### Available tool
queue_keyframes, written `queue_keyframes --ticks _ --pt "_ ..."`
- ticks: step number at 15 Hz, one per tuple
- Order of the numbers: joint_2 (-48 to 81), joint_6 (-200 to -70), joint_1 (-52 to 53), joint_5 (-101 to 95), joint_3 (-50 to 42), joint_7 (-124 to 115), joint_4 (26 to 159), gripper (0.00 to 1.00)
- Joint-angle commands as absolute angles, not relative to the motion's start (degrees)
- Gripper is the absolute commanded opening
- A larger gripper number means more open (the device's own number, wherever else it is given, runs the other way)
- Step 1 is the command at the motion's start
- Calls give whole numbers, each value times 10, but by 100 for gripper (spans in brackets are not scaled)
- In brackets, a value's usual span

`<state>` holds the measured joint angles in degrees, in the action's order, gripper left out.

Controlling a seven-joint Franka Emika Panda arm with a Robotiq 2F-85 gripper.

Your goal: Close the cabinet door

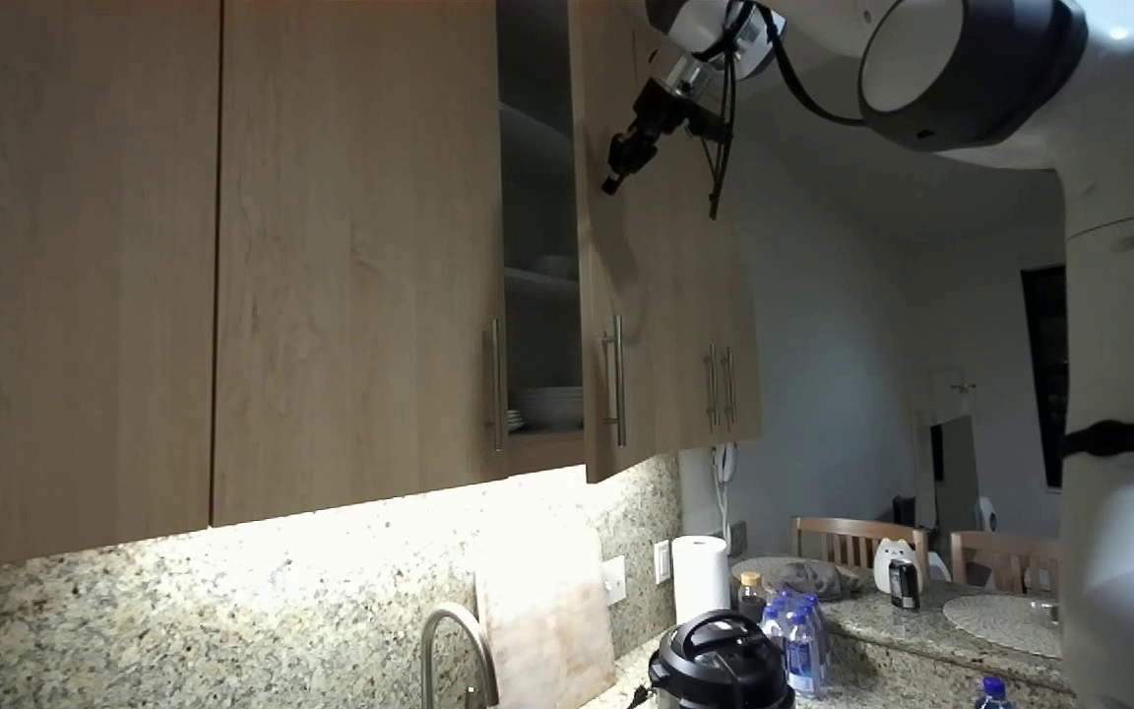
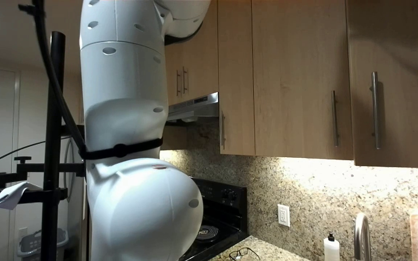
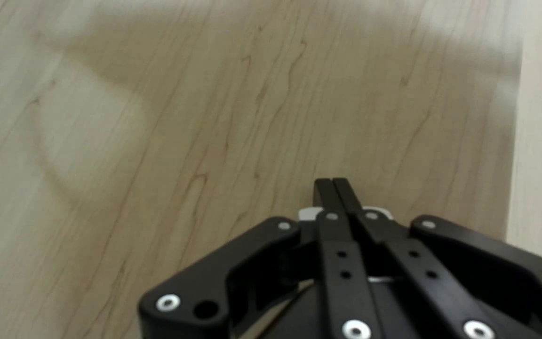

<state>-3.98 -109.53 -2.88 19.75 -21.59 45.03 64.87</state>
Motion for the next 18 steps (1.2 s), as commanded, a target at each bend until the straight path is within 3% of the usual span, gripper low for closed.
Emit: queue_keyframes --ticks 1,18 --pt "-9 -1084 -22 206 -213 469 608 4" --pt "108 -1061 -4 190 -198 455 464 4"
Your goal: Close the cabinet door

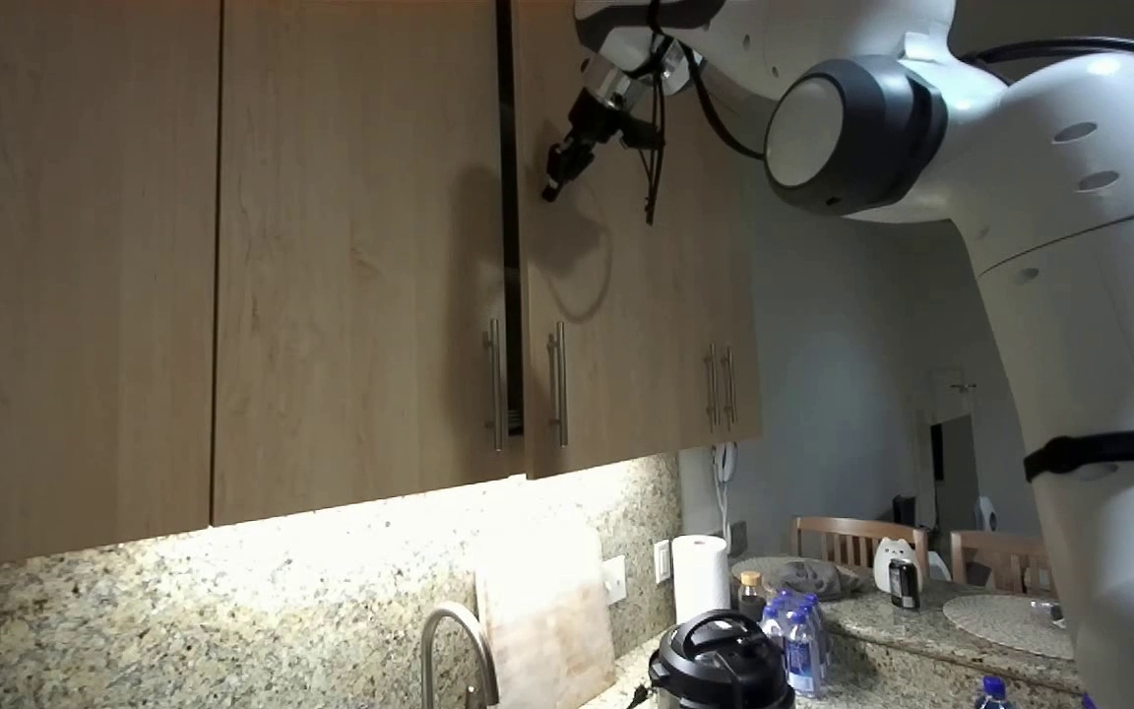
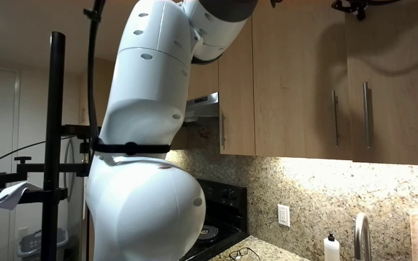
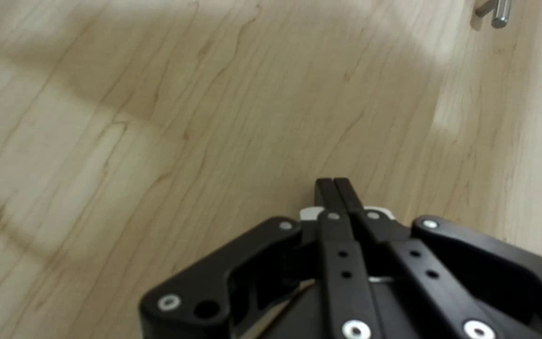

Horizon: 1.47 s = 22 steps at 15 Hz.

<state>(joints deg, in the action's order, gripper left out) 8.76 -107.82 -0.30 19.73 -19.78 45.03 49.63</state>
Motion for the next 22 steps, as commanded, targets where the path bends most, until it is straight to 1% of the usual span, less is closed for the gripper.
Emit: queue_keyframes --ticks 1,7,13,17,22 --pt "113 -1058 -4 190 -198 455 457 4" --pt "113 -1013 -6 147 -217 426 456 4" --pt "119 -886 6 85 -241 391 493 4" --pt "120 -817 14 64 -239 361 542 4" --pt "101 -792 20 73 -239 292 633 4"
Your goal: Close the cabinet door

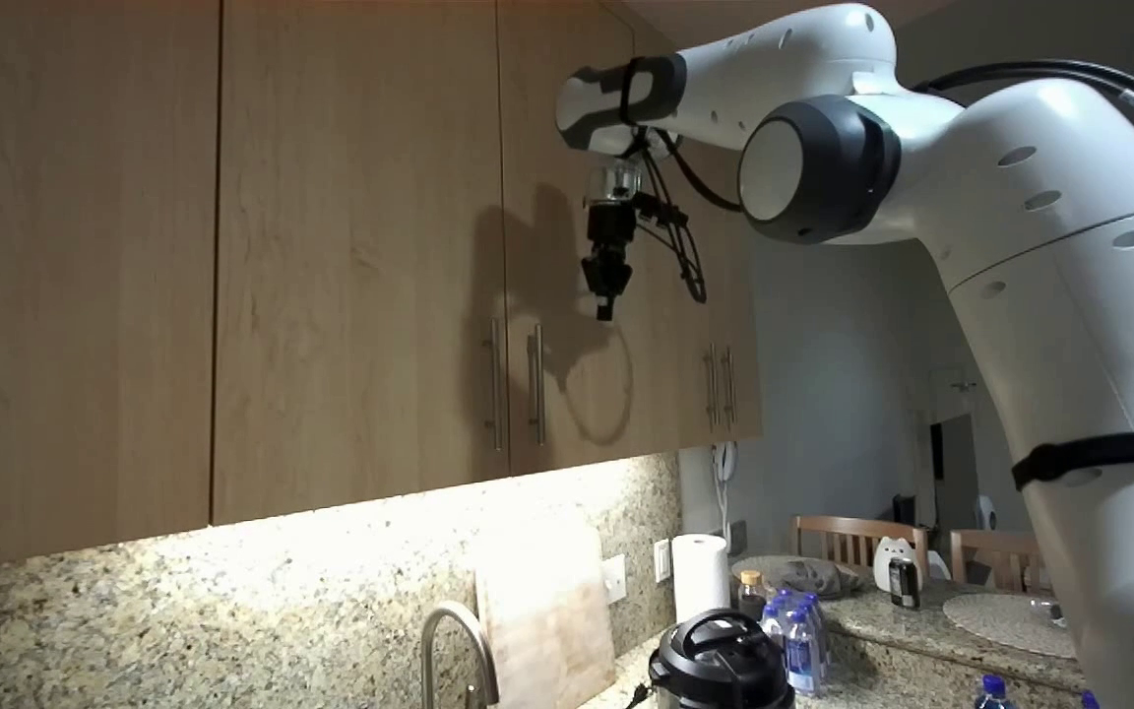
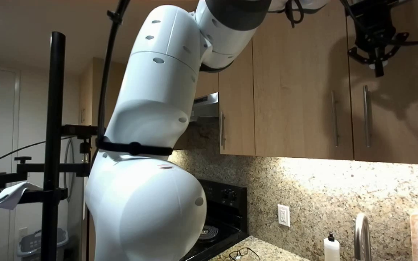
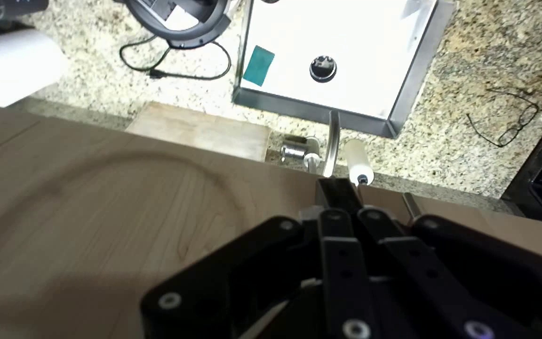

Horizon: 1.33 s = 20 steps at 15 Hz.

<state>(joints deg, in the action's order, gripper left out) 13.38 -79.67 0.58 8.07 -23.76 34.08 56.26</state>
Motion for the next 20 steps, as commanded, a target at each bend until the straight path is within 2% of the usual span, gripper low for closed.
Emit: queue_keyframes --ticks 1,12,13,17,18,19,20 --pt "94 -793 20 76 -239 275 656 4" --pt "-46 -813 52 49 -228 123 942 4" --pt "-55 -809 -2 48 -174 112 957 4" --pt "-88 -795 -35 29 -140 88 999 4" --pt "-96 -791 -42 18 -134 82 997 14" --pt "-108 -794 -49 4 -129 77 995 31" --pt "-118 -798 -52 -20 -123 76 975 36"
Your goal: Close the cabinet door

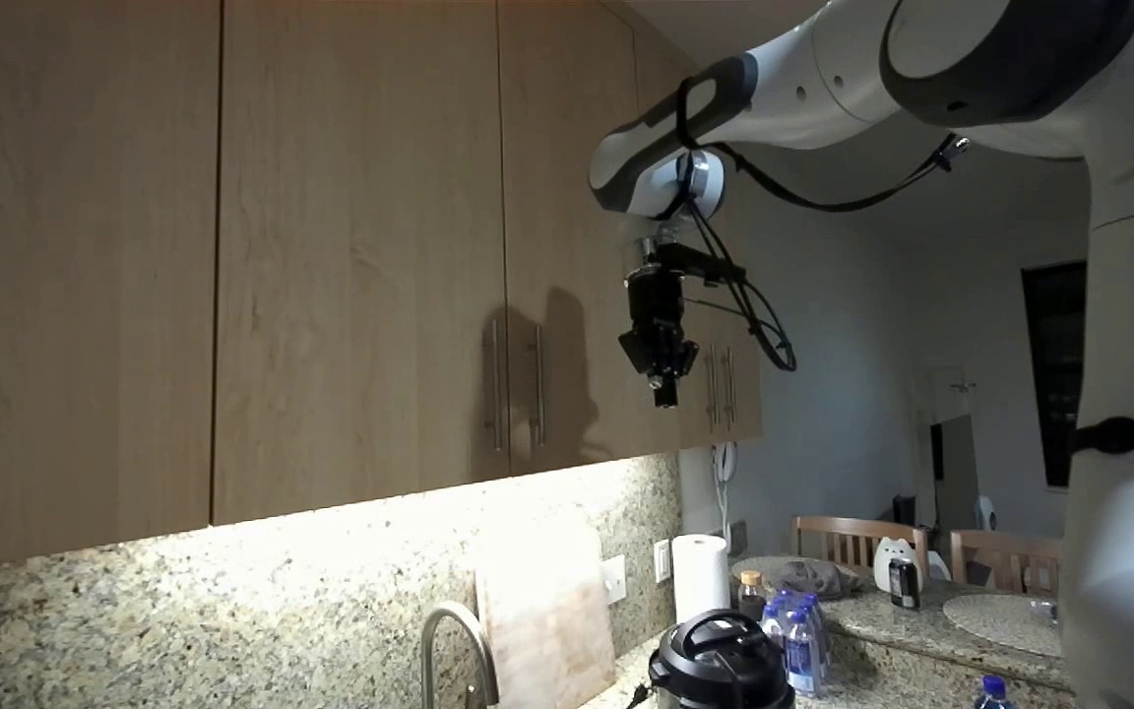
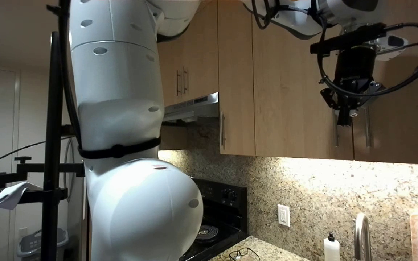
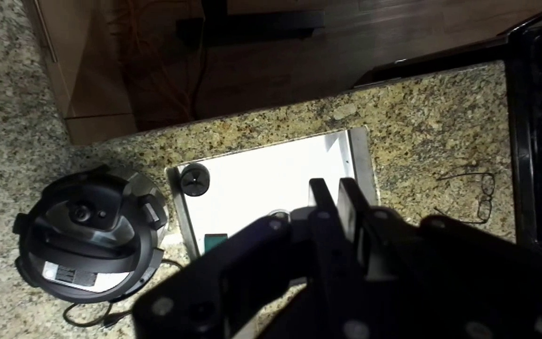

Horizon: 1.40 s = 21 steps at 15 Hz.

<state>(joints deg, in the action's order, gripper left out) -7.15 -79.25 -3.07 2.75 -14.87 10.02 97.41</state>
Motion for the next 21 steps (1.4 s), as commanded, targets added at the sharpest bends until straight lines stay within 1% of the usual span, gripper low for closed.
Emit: queue_keyframes --ticks 1,2,3,4,7,8,10,12,18,21 --pt "-123 -801 -54 -43 -117 81 952 41" --pt "-115 -777 -52 -57 -111 98 897 49" --pt "-99 -770 -49 -72 -104 110 853 54" --pt "-88 -773 -34 -85 -109 114 809 62" --pt "-45 -786 -38 -126 -79 146 690 80" --pt "-25 -784 -39 -133 -75 154 653 88" --pt "0 -785 -42 -122 -74 170 618 98" --pt "8 -787 -40 -90 -84 179 625 100" --pt "1 -781 -46 -8 -99 185 696 100" --pt "0 -783 -44 1 -107 180 744 100"
